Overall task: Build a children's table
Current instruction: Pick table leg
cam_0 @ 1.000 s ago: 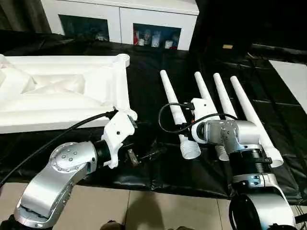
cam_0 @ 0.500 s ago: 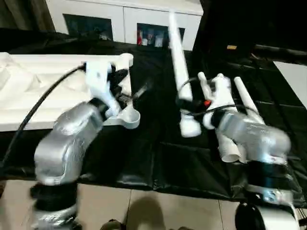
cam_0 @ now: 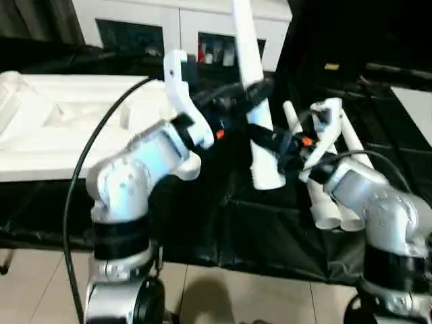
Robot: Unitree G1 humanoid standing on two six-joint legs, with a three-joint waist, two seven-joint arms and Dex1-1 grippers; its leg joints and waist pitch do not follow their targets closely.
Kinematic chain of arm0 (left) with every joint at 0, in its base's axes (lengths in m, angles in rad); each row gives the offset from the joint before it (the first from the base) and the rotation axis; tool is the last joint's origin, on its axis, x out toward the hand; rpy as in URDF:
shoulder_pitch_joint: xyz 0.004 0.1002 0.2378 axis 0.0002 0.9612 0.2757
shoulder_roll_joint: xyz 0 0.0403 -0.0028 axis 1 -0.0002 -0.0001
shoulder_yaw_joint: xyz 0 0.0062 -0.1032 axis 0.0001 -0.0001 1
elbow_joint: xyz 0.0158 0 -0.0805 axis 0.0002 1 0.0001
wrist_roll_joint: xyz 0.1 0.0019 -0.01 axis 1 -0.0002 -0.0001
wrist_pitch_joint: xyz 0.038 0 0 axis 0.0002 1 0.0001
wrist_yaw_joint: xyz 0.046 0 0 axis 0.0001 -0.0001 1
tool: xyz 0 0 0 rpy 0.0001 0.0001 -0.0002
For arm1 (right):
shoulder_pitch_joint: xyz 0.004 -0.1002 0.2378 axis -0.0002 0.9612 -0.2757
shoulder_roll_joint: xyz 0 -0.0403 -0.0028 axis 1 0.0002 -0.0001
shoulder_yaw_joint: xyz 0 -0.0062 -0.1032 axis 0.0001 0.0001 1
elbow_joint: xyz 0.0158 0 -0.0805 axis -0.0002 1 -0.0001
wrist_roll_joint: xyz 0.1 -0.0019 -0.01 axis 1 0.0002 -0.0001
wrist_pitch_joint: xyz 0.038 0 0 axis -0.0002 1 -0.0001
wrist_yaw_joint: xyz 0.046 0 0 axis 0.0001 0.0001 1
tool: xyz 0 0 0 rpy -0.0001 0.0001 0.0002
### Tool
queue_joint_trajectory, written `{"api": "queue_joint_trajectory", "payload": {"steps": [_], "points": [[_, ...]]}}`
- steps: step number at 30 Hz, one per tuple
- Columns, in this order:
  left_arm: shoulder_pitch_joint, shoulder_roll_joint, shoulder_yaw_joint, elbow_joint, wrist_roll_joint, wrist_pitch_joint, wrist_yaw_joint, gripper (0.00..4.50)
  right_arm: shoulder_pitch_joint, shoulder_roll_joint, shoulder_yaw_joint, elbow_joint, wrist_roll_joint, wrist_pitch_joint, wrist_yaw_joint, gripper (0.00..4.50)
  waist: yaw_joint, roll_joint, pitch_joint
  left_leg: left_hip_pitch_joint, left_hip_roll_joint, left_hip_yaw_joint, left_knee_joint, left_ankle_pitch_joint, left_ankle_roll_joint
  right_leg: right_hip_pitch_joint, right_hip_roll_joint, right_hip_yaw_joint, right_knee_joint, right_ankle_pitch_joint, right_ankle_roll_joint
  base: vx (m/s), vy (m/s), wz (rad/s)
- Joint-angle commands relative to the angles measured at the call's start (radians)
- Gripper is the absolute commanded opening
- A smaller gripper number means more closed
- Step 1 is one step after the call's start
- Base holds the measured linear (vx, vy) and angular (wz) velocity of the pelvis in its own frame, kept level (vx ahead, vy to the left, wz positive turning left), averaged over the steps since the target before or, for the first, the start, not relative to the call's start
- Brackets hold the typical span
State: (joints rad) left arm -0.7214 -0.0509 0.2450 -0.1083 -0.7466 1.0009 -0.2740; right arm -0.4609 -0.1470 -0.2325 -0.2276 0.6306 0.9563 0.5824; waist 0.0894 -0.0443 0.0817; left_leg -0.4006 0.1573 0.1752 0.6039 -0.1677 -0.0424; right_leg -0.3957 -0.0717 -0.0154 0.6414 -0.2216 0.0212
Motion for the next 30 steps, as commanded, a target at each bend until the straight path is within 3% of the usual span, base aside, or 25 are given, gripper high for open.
{"api": "queue_joint_trajectory", "payload": {"steps": [1, 7, 9, 13, 22, 30], "points": [[-0.027, -0.004, 0.01, 0.045, -0.018, 0.027, 0.028, 4.5, 0.011, -0.008, 0.008, -0.051, 0.024, -0.022, 0.024, 1.86, 0.002, 0.017, -0.076, 0.027, 0.053, -0.022, -0.067, -0.105, 0.007, 0.051, -0.055, 0.03, -0.073, 0.049, -0.229, 0.0, 0.0, 0.0], [-0.071, -0.015, 0.071, 0.121, -0.077, 0.077, 0.061, 4.5, 0.037, -0.017, 0.039, -0.079, 0.027, -0.054, 0.036, 1.86, 0.004, 0.02, -0.076, 0.027, 0.053, -0.024, -0.068, -0.113, 0.002, 0.052, -0.058, 0.029, -0.073, 0.062, -0.244, 0.0, 0.0, 0.0], [-0.08, -0.017, 0.083, 0.137, -0.094, 0.087, 0.067, 4.21, 0.044, -0.024, 0.052, -0.083, 0.023, -0.061, 0.039, 1.86, 0.005, 0.021, -0.076, 0.027, 0.054, -0.024, -0.068, -0.111, 0.004, 0.053, -0.058, 0.029, -0.073, 0.062, -0.244, 0.0, 0.0, 0.0], [-0.096, -0.014, 0.102, 0.162, -0.128, 0.114, 0.067, 4.09, 0.054, -0.036, 0.075, -0.086, 0.013, -0.069, 0.048, 1.86, 0.005, 0.02, -0.075, 0.025, 0.053, -0.024, -0.068, -0.109, 0.007, 0.054, -0.059, 0.03, -0.074, 0.067, -0.246, 0.0, 0.0, 0.0], [-0.113, 0.051, 0.041, 0.168, -0.127, 0.133, -0.031, 3.38, 0.058, -0.045, 0.103, -0.069, -0.003, -0.08, 0.033, 1.86, 0.005, 0.022, -0.073, 0.028, 0.054, -0.024, -0.071, -0.122, 0.002, 0.049, -0.06, 0.03, -0.076, 0.027, -0.236, 0.0, 0.0, 0.0], [-0.127, 0.117, -0.017, 0.177, -0.112, 0.134, -0.113, 2.79, 0.056, -0.055, 0.115, -0.059, -0.001, -0.083, 0.026, 1.86, 0.004, 0.025, -0.074, 0.028, 0.054, -0.023, -0.071, -0.11, -0.002, 0.05, -0.059, 0.03, -0.072, 0.055, -0.236, 0.0, 0.0, 0.0]]}}
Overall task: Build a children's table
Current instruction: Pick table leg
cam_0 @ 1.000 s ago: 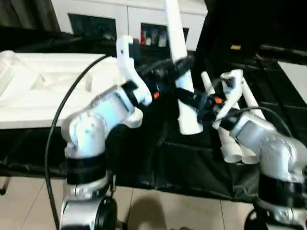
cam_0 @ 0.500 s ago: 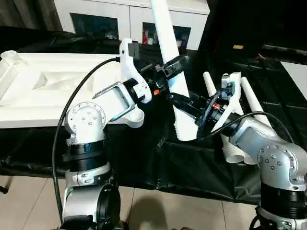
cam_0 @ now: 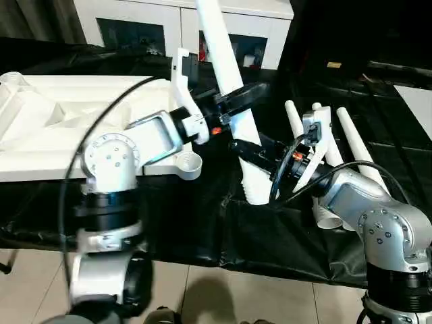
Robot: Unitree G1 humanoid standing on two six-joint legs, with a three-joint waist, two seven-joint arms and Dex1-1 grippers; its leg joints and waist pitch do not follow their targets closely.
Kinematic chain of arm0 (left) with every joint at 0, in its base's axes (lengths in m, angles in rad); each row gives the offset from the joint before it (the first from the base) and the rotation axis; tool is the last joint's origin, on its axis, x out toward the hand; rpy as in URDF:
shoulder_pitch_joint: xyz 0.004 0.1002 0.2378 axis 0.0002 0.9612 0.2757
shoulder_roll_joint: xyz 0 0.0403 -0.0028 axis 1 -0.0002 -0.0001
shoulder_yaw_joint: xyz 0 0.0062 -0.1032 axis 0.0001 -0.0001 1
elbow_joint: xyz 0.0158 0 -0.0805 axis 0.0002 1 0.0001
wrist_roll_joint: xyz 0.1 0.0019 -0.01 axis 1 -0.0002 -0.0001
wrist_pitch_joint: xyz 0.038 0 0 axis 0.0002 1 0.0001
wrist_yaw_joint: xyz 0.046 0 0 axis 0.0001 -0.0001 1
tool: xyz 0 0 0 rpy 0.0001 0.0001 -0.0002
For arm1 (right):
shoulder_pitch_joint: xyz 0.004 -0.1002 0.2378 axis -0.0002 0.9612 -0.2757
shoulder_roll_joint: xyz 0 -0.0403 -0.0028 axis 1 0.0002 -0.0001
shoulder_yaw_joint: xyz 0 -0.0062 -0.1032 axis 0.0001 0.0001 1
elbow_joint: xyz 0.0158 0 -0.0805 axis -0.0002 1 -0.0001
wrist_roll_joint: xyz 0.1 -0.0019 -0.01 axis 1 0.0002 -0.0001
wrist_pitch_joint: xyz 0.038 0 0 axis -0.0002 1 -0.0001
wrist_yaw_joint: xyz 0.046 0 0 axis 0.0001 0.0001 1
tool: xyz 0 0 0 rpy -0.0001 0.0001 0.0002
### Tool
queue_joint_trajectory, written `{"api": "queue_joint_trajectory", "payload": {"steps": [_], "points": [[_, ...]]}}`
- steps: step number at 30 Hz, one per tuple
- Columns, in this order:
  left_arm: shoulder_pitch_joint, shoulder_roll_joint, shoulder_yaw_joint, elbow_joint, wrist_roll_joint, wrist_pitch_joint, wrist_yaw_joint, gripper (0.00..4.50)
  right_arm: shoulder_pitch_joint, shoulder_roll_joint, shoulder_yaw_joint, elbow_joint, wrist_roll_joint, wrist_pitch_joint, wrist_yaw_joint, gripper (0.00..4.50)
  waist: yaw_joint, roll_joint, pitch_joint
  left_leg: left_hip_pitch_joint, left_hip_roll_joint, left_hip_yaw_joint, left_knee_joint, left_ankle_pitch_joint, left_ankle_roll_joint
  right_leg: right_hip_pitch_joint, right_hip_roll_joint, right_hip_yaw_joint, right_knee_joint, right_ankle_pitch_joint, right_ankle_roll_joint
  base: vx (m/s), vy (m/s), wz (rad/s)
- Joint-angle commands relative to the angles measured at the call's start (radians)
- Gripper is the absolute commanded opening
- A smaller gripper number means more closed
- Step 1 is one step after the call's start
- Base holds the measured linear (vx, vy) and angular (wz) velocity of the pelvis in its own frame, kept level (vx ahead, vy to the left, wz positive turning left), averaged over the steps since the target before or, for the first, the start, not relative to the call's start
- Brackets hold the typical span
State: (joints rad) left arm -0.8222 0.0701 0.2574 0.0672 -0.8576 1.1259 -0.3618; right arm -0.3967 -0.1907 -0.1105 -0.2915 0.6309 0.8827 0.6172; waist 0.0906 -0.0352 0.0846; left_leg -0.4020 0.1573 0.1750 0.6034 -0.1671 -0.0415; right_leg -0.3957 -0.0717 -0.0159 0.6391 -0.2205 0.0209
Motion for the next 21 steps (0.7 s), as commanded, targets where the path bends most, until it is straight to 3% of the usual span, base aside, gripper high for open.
{"api": "queue_joint_trajectory", "payload": {"steps": [1, 4, 10, 20, 21], "points": [[-0.033, 0.016, -0.044, 0.012, 0.003, 0.018, -0.049, 2.68, -0.01, -0.014, -0.004, 0.008, -0.001, -0.01, -0.009, 1.86, 0.003, 0.015, -0.077, 0.029, 0.054, -0.023, -0.071, -0.111, -0.006, 0.051, -0.059, 0.03, -0.069, 0.056, -0.238, 0.0, 0.0, 0.0], [-0.039, 0.031, -0.054, 0.022, 0.001, 0.024, -0.069, 2.59, -0.012, -0.016, -0.001, 0.011, -0.001, -0.012, -0.011, 1.86, 0.004, 0.018, -0.077, 0.029, 0.052, -0.023, -0.071, -0.116, -0.011, 0.05, -0.057, 0.03, -0.068, 0.052, -0.236, 0.0, 0.0, 0.0], [-0.045, 0.069, -0.077, 0.035, -0.006, 0.029, -0.121, 1.98, -0.012, -0.024, 0.006, 0.015, 0.001, -0.019, -0.016, 1.86, 0.004, 0.023, -0.078, 0.03, 0.053, -0.023, -0.072, -0.12, -0.022, 0.051, -0.059, 0.029, -0.066, 0.068, -0.247, 0.0, 0.0, 0.0], [-0.046, 0.089, -0.112, 0.035, 0.004, 0.006, -0.177, 1.88, -0.004, -0.033, 0.022, 0.01, -0.002, -0.029, -0.022, 1.86, 0.005, 0.022, -0.084, 0.029, 0.053, -0.022, -0.068, -0.102, -0.014, 0.055, -0.06, 0.03, -0.062, 0.097, -0.26, 0.0, 0.0, 0.0], [-0.046, 0.092, -0.114, 0.034, 0.005, 0.005, -0.185, 1.88, -0.004, -0.036, 0.024, 0.011, -0.003, -0.03, -0.022, 2.21, 0.005, 0.024, -0.084, 0.03, 0.053, -0.022, -0.068, -0.103, -0.015, 0.054, -0.059, 0.029, -0.062, 0.098, -0.259, 0.0, 0.0, 0.0]]}}
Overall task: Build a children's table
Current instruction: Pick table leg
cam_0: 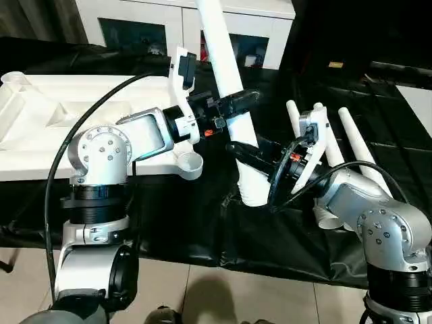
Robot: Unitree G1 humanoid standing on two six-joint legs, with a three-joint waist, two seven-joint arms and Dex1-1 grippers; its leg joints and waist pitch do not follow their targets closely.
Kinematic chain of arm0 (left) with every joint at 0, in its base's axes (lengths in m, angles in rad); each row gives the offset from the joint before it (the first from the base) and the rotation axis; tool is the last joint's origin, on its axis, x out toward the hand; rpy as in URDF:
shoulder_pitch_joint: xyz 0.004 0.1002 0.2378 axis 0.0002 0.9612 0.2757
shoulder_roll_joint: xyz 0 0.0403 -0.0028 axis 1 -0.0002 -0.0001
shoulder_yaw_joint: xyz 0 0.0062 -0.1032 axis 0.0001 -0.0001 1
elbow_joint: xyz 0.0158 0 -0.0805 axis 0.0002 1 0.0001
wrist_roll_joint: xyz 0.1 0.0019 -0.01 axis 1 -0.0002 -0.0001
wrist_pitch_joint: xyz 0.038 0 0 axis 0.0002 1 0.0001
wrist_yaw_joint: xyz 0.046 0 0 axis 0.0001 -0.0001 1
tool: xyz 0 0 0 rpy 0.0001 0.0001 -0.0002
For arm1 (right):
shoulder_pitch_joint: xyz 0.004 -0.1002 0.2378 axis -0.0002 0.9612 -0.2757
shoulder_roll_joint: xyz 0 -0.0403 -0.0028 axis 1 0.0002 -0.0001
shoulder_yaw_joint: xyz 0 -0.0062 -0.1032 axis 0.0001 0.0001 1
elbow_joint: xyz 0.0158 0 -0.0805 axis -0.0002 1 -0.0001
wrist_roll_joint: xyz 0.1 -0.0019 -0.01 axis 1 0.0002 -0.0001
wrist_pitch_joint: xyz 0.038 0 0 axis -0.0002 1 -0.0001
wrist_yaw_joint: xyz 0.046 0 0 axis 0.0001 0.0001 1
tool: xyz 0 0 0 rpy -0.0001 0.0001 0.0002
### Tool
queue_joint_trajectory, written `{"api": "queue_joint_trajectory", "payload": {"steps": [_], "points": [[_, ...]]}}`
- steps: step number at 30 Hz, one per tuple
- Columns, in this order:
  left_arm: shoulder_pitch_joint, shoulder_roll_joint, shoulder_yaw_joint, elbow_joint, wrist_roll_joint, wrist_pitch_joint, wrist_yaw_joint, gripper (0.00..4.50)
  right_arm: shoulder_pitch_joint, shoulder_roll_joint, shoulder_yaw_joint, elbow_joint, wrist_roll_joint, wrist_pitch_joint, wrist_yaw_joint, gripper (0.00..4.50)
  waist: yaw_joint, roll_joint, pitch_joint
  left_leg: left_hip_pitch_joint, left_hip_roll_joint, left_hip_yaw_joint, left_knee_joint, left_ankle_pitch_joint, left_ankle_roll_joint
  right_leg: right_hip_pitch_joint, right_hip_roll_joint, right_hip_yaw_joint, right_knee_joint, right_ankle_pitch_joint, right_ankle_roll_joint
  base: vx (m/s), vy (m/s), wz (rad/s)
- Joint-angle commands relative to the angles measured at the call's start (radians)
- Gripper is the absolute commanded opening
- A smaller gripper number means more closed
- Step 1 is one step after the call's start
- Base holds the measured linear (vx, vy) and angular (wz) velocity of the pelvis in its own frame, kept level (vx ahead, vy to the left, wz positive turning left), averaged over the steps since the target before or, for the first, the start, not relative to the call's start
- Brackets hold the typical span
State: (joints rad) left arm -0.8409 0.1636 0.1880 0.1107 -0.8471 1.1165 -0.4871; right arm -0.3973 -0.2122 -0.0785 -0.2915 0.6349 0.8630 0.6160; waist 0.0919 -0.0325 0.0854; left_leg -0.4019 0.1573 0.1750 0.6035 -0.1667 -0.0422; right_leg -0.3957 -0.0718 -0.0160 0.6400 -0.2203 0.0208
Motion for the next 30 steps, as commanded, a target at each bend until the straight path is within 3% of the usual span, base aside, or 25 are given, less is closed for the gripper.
{"api": "queue_joint_trajectory", "payload": {"steps": [1, 8, 11, 16, 17, 24, 30], "points": [[-0.027, 0.0, -0.046, -0.01, -0.006, 0.014, -0.063, 1.88, -0.003, -0.015, -0.007, 0.011, -0.008, -0.012, -0.021, 2.42, 0.005, 0.021, -0.085, 0.031, 0.053, -0.022, -0.068, -0.1, -0.015, 0.054, -0.059, 0.029, -0.062, 0.103, -0.259, 0.0, 0.0, 0.0], [-0.028, 0.082, -0.133, -0.046, 0.002, -0.04, -0.262, 1.86, -0.031, -0.063, 0.004, 0.024, -0.002, 0.043, -0.008, 2.98, 0.006, 0.022, -0.085, 0.032, 0.052, -0.021, -0.068, -0.101, -0.017, 0.055, -0.058, 0.029, -0.062, 0.092, -0.259, 0.0, 0.0, 0.0], [-0.036, 0.124, -0.193, -0.062, 0.02, -0.084, -0.375, 1.86, -0.06, -0.11, 0.017, 0.027, 0.013, 0.083, 0.022, 3.05, 0.005, 0.023, -0.085, 0.032, 0.053, -0.02, -0.069, -0.107, -0.023, 0.054, -0.057, 0.03, -0.061, 0.083, -0.254, 0.0, 0.0, 0.0], [-0.051, 0.148, -0.233, -0.052, 0.041, -0.122, -0.457, 1.86, -0.078, -0.156, 0.028, 0.023, 0.05, 0.131, 0.068, 3.12, 0.006, 0.022, -0.085, 0.034, 0.052, -0.018, -0.067, -0.109, -0.019, 0.054, -0.057, 0.03, -0.061, 0.083, -0.263, 0.0, 0.0, 0.0], [-0.054, 0.171, -0.266, -0.054, 0.062, -0.149, -0.506, 1.86, -0.087, -0.187, 0.031, 0.018, 0.083, 0.163, 0.101, 3.12, 0.008, 0.023, -0.084, 0.032, 0.053, -0.019, -0.067, -0.111, -0.018, 0.054, -0.06, 0.03, -0.061, 0.079, -0.268, 0.0, 0.0, 0.0], [-0.059, 0.199, -0.312, -0.044, 0.098, -0.197, -0.581, 1.86, -0.101, -0.244, 0.052, 0.017, 0.125, 0.2, 0.173, 3.12, 0.011, 0.015, -0.083, 0.031, 0.055, -0.016, -0.066, -0.113, -0.014, 0.054, -0.062, 0.031, -0.061, 0.05, -0.275, 0.0, 0.0, 0.0], [-0.073, 0.2, -0.323, -0.02, 0.11, -0.223, -0.608, 1.86, -0.096, -0.259, 0.08, 0.012, 0.137, 0.213, 0.189, 3.12, 0.014, 0.016, -0.083, 0.032, 0.055, -0.016, -0.065, -0.122, -0.015, 0.051, -0.063, 0.031, -0.062, 0.015, -0.276, 0.0, 0.0, 0.0]]}}
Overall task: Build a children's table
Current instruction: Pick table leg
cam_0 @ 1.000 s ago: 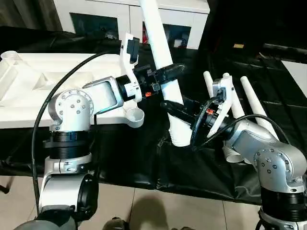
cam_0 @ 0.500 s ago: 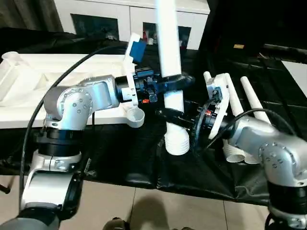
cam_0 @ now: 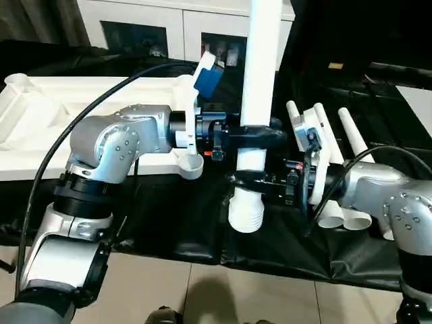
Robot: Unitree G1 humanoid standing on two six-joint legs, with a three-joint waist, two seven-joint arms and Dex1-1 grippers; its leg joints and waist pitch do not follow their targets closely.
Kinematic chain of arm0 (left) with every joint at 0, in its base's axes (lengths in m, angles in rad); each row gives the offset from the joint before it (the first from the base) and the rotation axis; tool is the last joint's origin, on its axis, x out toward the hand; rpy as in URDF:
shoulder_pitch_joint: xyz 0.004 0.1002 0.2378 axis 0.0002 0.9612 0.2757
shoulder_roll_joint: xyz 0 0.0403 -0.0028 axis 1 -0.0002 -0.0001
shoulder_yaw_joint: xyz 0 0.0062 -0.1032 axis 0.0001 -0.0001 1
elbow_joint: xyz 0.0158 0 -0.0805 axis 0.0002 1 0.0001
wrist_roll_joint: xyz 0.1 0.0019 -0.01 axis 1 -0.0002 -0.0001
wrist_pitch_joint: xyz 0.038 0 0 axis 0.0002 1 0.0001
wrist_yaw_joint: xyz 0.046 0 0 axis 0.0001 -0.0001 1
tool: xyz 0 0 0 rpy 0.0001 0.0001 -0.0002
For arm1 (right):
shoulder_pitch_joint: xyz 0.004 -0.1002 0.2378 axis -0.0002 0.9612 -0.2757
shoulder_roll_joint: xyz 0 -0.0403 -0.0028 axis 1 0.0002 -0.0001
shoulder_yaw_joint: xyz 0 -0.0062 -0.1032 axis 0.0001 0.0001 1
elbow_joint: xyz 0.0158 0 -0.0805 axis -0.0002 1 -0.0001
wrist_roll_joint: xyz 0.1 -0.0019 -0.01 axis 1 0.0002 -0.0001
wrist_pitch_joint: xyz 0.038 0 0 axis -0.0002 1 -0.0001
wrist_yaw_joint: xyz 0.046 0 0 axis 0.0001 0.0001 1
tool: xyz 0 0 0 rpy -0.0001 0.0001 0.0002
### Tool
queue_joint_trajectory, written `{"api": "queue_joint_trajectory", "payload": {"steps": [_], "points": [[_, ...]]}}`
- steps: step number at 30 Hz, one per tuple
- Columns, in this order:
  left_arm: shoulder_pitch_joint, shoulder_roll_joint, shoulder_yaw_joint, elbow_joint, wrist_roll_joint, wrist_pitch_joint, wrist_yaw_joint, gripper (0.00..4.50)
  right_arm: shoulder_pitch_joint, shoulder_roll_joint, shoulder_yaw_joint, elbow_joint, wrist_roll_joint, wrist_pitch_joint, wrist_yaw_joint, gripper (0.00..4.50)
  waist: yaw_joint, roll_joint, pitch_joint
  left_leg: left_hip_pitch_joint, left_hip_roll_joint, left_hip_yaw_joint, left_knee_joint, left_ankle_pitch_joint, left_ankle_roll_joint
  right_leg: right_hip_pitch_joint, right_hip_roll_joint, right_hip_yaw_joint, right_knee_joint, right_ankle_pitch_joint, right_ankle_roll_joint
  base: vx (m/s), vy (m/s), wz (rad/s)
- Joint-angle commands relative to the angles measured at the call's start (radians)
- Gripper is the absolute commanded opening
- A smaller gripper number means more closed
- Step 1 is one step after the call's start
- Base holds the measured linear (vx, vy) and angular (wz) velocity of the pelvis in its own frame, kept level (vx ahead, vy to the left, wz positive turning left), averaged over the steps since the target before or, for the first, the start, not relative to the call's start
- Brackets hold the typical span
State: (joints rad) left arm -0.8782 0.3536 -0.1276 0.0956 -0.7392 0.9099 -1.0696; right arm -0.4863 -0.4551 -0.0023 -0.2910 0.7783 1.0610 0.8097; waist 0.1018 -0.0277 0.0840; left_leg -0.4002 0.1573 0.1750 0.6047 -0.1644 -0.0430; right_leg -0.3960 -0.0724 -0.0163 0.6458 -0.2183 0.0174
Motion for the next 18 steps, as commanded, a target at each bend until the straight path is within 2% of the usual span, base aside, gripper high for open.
{"api": "queue_joint_trajectory", "payload": {"steps": [1, 7, 18], "points": [[-0.038, 0.012, -0.011, -0.002, 0.003, -0.022, -0.037, 1.86, -0.007, -0.018, 0.008, 0.01, -0.002, 0.022, 0.0, 3.12, 0.004, 0.011, -0.081, 0.03, 0.055, -0.016, -0.066, -0.126, -0.015, 0.052, -0.062, 0.031, -0.069, 0.008, -0.273, 0.0, 0.0, 0.0], [-0.042, 0.011, -0.012, 0.004, 0.014, -0.03, -0.058, 1.86, -0.001, -0.033, 0.022, 0.012, -0.001, 0.021, 0.007, 3.12, 0.006, 0.015, -0.083, 0.031, 0.055, -0.017, -0.065, -0.134, -0.024, 0.05, -0.062, 0.031, -0.068, 0.001, -0.271, 0.0, 0.0, 0.0], [-0.031, -0.009, -0.028, -0.004, 0.019, -0.034, -0.067, 1.86, 0.003, -0.003, 0.026, 0.011, 0.003, 0.0, -0.014, 3.12, 0.012, 0.013, -0.084, 0.03, 0.055, -0.017, -0.065, -0.123, -0.017, 0.051, -0.062, 0.029, -0.064, 0.031, -0.281, 0.0, 0.0, 0.0]]}}
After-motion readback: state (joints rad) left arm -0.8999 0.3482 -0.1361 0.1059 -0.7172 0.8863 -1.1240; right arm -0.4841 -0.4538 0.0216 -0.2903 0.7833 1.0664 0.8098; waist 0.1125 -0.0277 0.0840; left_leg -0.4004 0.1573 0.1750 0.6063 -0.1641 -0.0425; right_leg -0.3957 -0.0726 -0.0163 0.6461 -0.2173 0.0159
